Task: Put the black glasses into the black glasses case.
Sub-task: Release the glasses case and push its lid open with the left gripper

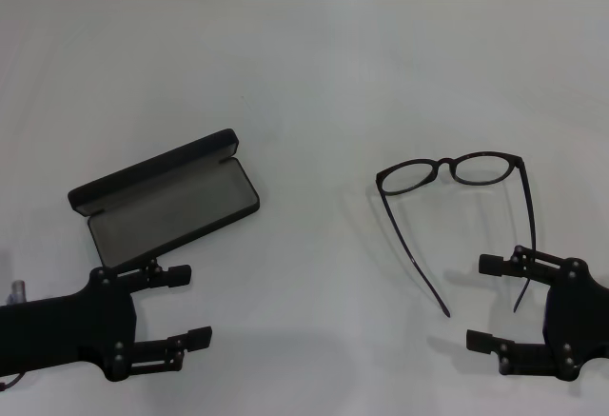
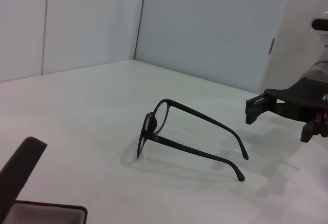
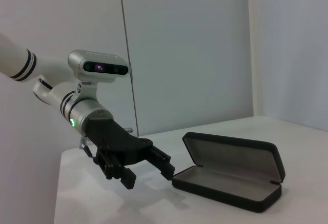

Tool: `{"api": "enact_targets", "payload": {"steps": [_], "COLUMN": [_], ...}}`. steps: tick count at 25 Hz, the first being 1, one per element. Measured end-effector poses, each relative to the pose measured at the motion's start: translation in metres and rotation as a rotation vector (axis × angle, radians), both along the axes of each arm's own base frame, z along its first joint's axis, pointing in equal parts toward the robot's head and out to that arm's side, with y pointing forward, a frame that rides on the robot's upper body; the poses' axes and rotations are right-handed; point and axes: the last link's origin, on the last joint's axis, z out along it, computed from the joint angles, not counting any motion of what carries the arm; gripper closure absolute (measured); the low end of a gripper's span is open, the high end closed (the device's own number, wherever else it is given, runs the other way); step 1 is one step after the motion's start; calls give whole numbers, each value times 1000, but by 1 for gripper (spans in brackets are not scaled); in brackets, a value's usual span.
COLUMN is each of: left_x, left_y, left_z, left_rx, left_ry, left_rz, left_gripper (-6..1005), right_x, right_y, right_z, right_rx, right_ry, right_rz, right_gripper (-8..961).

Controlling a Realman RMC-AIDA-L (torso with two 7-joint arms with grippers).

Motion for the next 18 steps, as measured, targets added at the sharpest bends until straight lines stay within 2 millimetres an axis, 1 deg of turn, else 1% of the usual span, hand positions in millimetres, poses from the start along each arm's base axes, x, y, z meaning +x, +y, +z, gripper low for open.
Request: {"api": "enact_targets", "payload": {"steps": [9, 12, 14, 15, 16, 18], "left_x": [1, 5, 12, 12, 19, 23], "left_y": [-1, 1, 7, 7, 15, 22], "left_z": [0, 1, 7, 7, 15, 24], "left_rx": [-11, -34, -83, -83, -138, -169], "left_ry": [-10, -56, -121, -121, -166, -179], "left_rz": [-2, 56, 124, 124, 179, 213], "left_gripper": [196, 196, 197, 197, 197, 196], "right_x": [0, 0, -1, -1, -1, -1], "right_y": [1, 1, 2, 2, 2, 2], "right_z": [0, 1, 1, 2, 2, 2], "right_rx": [2, 7, 10, 11, 11, 9], "right_ry": [-3, 4, 8, 9, 10, 11], "right_rz": [-3, -4, -5, -6, -7, -8], "right_gripper": [115, 115, 115, 115, 115, 115]}}
